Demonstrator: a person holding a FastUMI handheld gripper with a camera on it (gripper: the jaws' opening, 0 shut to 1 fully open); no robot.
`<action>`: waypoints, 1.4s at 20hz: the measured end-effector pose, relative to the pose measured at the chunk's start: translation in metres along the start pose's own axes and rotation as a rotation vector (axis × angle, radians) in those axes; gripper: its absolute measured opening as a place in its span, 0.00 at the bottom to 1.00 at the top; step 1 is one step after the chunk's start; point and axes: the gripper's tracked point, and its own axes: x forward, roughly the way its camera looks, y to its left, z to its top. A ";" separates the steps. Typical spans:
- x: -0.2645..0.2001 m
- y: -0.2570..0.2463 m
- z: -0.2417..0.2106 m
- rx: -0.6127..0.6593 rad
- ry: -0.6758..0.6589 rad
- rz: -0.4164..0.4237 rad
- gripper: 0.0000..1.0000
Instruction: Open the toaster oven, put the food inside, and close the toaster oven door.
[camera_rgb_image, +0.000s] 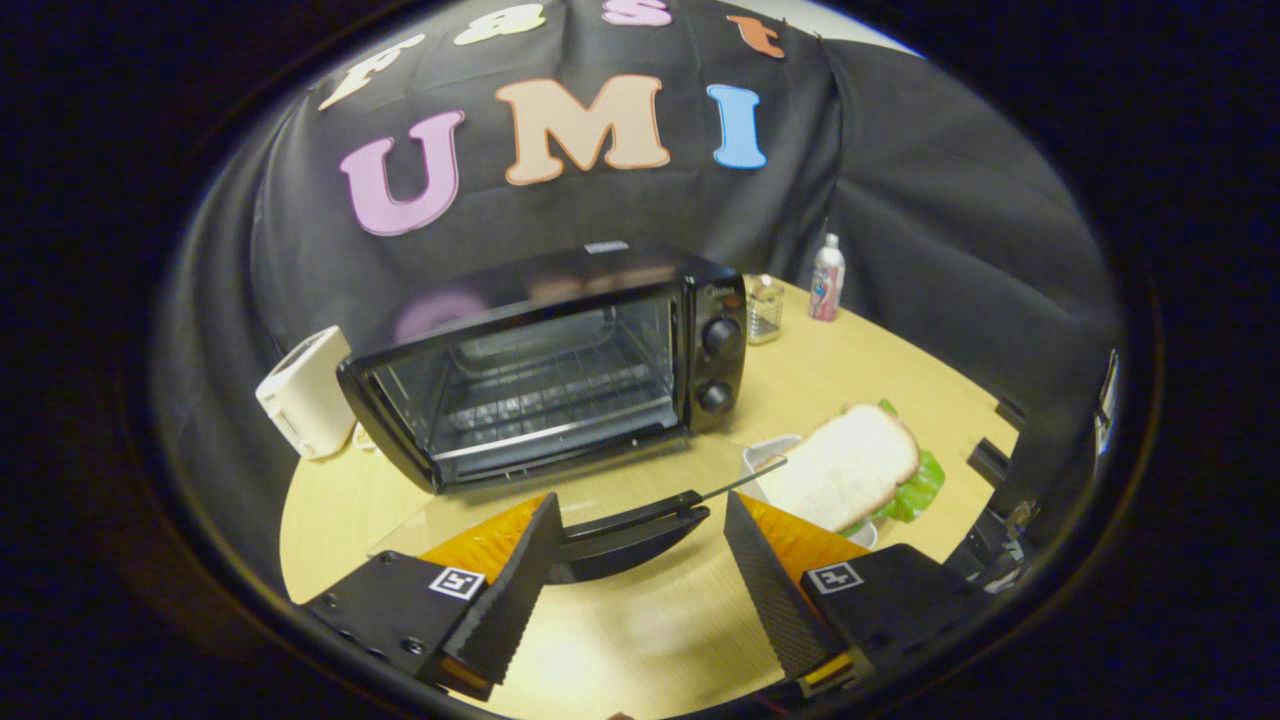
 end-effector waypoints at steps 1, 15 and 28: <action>0.004 0.001 -0.015 -0.033 0.035 -0.006 1.00; 0.048 0.011 -0.052 -0.110 0.109 0.084 0.91; 0.029 -0.011 -0.009 -0.271 0.118 0.124 0.90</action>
